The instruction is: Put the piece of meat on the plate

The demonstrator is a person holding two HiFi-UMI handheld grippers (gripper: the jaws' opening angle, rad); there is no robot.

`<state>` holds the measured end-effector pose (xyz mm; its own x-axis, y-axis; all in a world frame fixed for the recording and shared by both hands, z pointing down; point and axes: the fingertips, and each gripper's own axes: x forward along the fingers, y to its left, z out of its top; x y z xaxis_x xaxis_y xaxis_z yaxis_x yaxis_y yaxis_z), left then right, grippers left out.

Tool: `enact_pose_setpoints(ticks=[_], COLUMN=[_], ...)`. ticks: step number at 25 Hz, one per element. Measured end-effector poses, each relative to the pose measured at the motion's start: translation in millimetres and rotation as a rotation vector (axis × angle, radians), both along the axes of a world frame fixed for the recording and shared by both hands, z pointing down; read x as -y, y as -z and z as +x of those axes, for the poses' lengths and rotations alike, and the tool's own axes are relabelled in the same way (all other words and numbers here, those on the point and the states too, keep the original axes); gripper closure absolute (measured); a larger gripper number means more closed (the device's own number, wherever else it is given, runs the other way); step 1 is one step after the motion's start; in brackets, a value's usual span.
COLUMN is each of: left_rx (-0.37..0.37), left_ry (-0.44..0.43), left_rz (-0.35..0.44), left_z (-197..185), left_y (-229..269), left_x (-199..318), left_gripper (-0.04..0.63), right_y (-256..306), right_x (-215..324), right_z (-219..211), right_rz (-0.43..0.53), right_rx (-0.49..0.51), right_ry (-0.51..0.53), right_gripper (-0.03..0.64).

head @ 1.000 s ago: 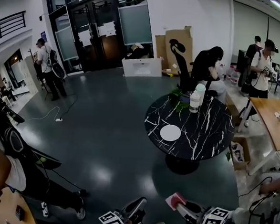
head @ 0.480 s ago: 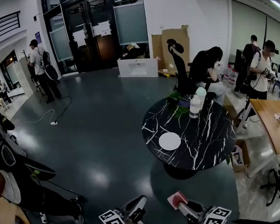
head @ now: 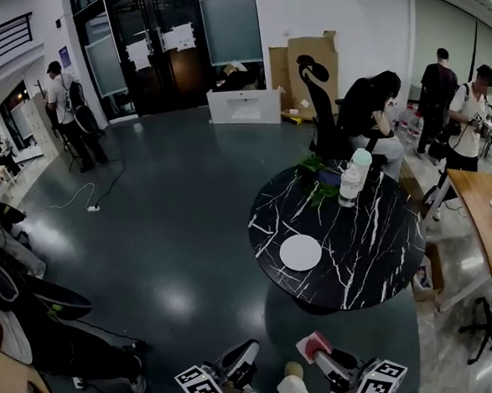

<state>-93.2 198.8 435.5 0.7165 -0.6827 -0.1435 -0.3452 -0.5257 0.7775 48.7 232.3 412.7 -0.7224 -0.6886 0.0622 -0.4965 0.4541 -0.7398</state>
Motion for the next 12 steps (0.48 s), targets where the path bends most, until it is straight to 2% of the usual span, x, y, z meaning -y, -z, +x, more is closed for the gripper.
enact_pose_setpoints(ticks=[12], left_rx=[0.019], left_ry=[0.011], left_rz=[0.055], left_z=[28.4], left_y=[16.4], left_x=[113.6], left_gripper=[0.586], right_y=[4.1], right_x=[111.3], right_z=[20.2], right_rz=[0.020], right_rx=[0.005], right_ry=[0.050], right_gripper=[0.531])
